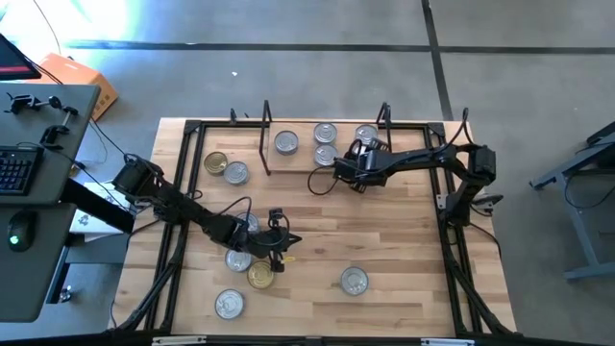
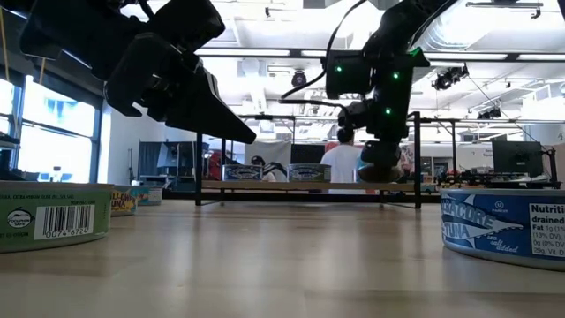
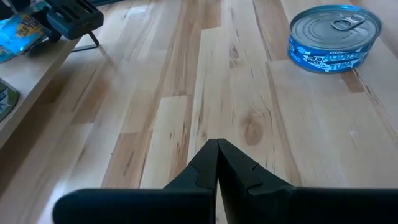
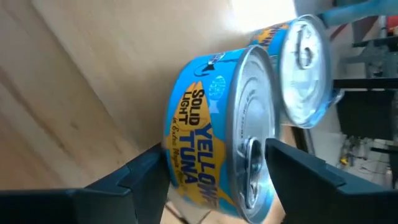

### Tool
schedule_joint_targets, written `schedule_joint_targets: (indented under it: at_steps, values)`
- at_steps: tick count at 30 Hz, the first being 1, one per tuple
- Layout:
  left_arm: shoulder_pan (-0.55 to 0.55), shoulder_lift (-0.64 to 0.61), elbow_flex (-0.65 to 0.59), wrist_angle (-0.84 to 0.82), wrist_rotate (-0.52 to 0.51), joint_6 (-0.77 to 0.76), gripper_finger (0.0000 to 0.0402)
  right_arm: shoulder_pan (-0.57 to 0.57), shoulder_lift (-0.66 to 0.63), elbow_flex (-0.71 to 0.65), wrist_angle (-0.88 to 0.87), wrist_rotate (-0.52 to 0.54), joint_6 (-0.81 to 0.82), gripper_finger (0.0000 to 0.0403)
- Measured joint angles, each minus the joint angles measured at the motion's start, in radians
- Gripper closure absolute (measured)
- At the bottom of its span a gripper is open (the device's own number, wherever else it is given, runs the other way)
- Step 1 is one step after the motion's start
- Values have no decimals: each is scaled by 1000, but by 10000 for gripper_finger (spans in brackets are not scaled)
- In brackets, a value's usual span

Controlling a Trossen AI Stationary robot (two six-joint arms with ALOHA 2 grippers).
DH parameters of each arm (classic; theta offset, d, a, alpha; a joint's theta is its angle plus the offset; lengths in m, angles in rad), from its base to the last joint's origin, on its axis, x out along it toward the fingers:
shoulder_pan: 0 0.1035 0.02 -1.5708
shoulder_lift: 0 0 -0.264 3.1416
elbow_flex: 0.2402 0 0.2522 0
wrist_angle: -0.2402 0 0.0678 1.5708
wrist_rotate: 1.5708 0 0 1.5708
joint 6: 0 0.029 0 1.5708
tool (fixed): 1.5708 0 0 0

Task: Stack canned seafood by type on shelf
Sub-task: Put the yellow and blue tuna can on the shelf, then put the blue tuna can on the shelf

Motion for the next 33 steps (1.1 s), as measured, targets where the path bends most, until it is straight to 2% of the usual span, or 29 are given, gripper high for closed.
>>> schedule_joint_targets:
  at_steps: [5,12,20,27,33]
  values:
    - [0,0,0,0,0,0,401,12,0,0,0,-25,5,155]
    - [-1,0,0,0,0,0,401,13,0,0,24,11,10,155]
    - [-2,0,0,1,0,1,401,15,-3,0,24,-3,88,155]
    - [-2,0,0,8,0,0,401,25,-44,0,24,72,121,155]
    - [-2,0,0,8,0,-2,401,78,-90,0,41,76,166,155]
